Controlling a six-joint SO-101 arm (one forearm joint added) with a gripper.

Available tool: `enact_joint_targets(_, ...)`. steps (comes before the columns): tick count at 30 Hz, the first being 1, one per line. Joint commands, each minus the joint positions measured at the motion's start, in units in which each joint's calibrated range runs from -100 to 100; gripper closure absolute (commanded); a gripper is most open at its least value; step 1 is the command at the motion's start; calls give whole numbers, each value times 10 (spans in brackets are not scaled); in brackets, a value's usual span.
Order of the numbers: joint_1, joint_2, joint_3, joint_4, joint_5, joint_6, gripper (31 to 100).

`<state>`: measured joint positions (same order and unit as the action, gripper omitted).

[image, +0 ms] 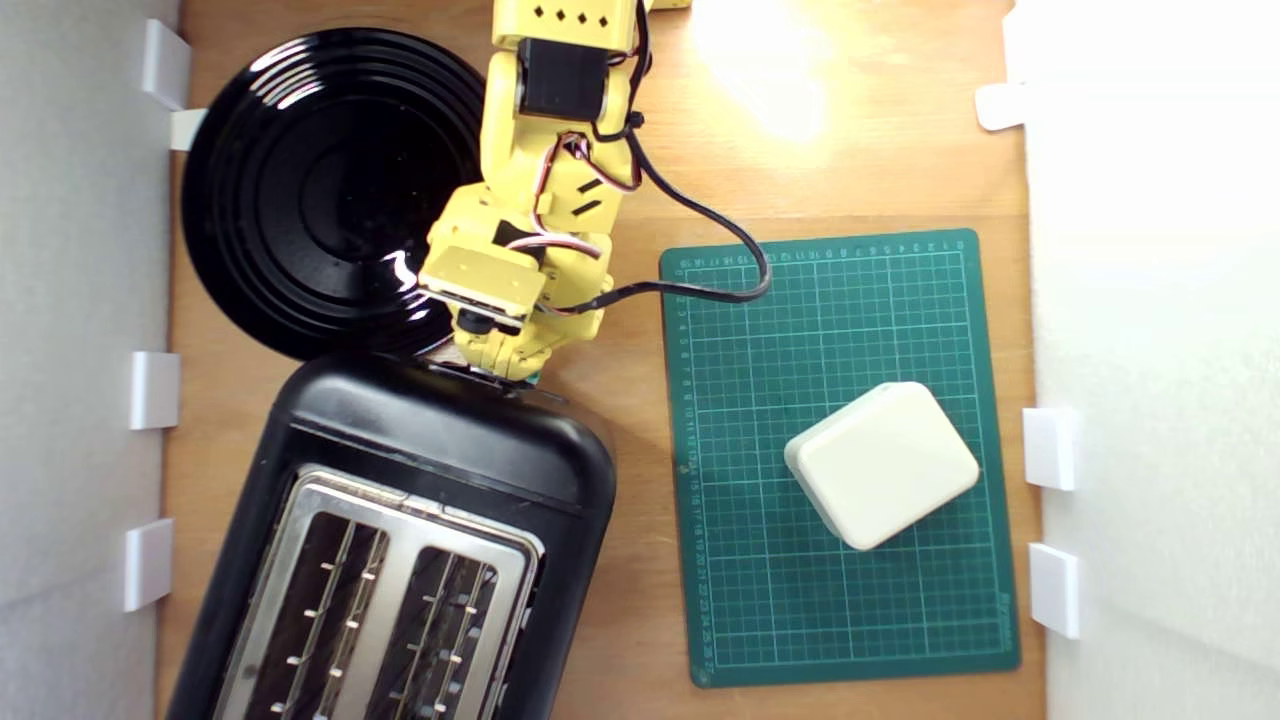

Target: Start toaster

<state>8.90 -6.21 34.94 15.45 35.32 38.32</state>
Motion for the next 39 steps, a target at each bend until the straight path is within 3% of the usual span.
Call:
enact_joint_targets(1,15,45,48,5,-47,-2,989)
enact_joint_targets(23,16,45,157,7,-176,-13,989)
enact_joint_targets(39,14,43,129,8,-128,-13,989)
